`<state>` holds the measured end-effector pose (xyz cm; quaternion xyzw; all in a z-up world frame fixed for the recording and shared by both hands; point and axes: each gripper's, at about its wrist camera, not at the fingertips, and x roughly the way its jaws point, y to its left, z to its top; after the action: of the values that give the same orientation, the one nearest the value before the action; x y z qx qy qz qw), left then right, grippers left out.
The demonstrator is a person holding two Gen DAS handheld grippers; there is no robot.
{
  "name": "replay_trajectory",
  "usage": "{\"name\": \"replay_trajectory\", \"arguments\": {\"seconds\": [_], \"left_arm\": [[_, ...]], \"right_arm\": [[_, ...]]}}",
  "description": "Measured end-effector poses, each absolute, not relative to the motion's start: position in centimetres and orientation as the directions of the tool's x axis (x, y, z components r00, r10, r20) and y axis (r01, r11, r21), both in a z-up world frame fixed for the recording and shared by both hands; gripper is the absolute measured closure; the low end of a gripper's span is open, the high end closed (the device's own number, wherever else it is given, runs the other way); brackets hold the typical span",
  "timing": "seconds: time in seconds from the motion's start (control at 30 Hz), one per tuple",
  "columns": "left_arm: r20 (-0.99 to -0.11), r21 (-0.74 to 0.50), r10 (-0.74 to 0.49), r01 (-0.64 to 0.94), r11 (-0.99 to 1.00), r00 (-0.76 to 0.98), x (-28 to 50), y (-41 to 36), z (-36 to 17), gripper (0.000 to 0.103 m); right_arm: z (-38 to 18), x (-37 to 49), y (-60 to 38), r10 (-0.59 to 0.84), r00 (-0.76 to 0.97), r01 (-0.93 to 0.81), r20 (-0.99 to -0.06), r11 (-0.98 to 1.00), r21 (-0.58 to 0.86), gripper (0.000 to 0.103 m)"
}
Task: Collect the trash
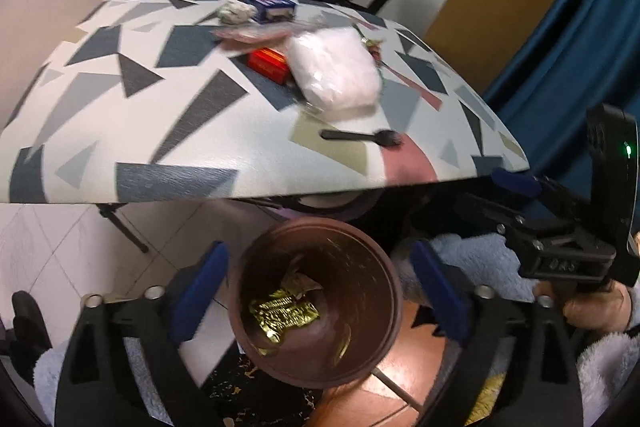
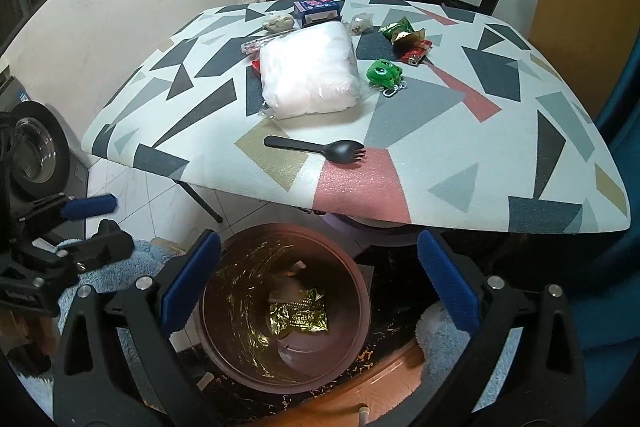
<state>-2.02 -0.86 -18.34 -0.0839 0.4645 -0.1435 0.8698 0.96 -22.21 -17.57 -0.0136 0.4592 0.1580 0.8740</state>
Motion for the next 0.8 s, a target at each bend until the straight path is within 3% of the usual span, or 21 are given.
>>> {"name": "replay_trajectory", "arguments": {"seconds": [0.53, 0.8], "left_arm": [[-0.782, -0.077, -0.103, 0.069, 0.995, 0.614, -1.2, 1.8, -17.1, 0.006], [-0.757, -0.082, -0.091, 0.044, 0.996, 0.648, -0.5, 3.0, -16.3, 0.006]], "right_arm": [[-17.9, 1.2, -22.4, 0.253, 0.520, -0.273, -0.816, 0.954, 0.121, 0.006], [-17.8, 2.1, -22.5, 0.268, 0.529, -0.293, -0.805, 0.948, 0.123, 0.006]]}}
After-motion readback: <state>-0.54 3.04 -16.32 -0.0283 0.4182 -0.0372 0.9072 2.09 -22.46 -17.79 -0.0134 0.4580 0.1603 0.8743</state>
